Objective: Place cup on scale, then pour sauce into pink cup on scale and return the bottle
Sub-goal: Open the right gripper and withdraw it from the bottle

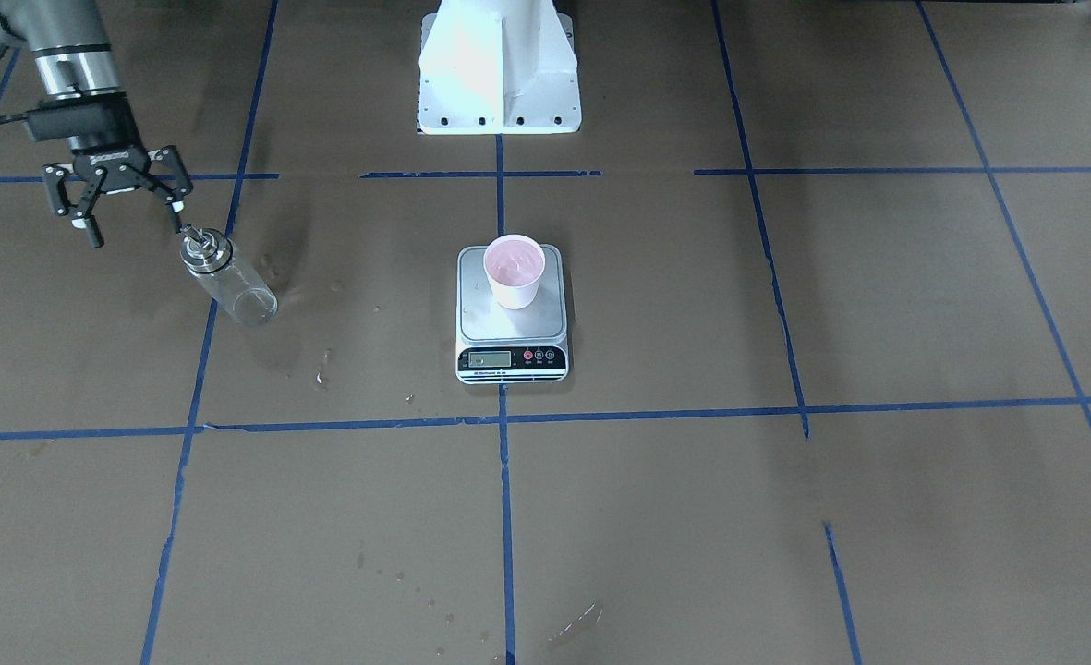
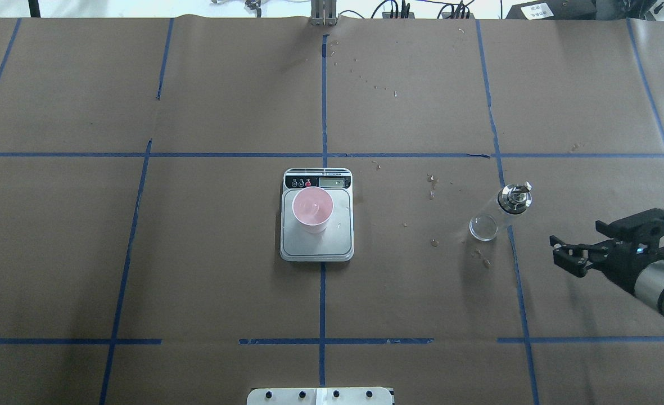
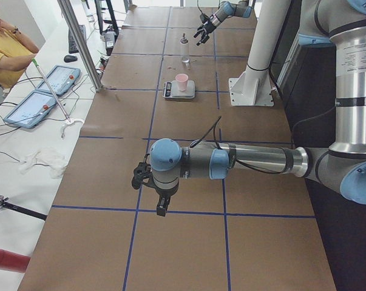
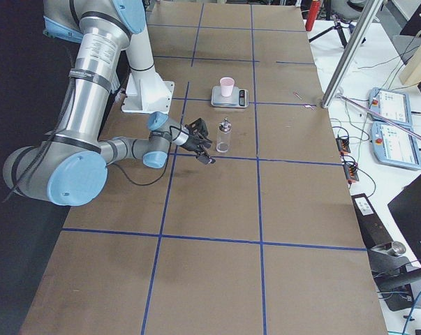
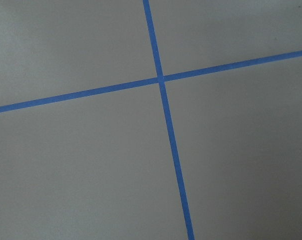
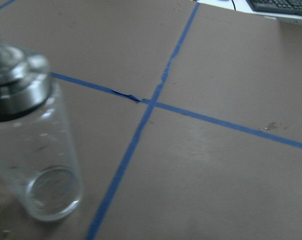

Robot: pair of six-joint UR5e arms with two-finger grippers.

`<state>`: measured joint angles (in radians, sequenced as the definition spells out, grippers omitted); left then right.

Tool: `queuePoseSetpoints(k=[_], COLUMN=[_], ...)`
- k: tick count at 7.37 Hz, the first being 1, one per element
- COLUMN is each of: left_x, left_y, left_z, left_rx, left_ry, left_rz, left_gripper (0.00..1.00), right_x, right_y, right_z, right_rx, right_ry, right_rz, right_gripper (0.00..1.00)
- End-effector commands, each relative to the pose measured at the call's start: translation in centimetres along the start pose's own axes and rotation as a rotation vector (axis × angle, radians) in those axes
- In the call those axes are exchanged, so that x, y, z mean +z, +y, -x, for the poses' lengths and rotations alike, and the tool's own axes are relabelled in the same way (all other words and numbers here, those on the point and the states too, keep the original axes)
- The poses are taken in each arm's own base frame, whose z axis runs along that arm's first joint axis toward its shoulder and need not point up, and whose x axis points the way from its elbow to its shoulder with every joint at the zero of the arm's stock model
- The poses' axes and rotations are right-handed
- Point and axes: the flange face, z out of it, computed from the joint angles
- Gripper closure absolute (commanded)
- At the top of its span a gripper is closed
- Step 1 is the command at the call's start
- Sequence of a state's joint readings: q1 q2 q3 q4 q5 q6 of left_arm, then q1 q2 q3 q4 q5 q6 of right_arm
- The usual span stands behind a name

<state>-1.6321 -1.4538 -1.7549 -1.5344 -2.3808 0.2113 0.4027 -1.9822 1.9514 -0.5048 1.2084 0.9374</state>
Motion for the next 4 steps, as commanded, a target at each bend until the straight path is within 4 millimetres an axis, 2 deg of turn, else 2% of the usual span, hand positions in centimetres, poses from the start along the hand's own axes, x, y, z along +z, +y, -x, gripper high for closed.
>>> queuePoseSetpoints(k=[1,2,3,4], left_x=[0.1,0.0,0.0,0.2], left_y=[0.1,0.1,0.1,0.3], left_z=[0.0,0.0,0.0,0.2], left_rx=[0.002,0.003,0.003,-0.001], left_ry=[0.000,0.000,0.000,0.001], left_rz=[0.001,0.000,0.000,0.004], left_gripper=[0.00,0.00,0.00,0.00], right_x=[-0.7,-2.1,-4.1,-6.7], right_y=[-2.5,-3.6,-3.8,-4.1], right_z=[-11.0,-14.7,-19.7,-23.6], right_rx=[-0.027,-0.049,-0.057,-0.048], right_ry=[-0.036,-0.051,-0.085,-0.121], right_rz=[0.081,0.104,0.141,0.145], right_gripper=[0.00,0.00,0.00,0.00])
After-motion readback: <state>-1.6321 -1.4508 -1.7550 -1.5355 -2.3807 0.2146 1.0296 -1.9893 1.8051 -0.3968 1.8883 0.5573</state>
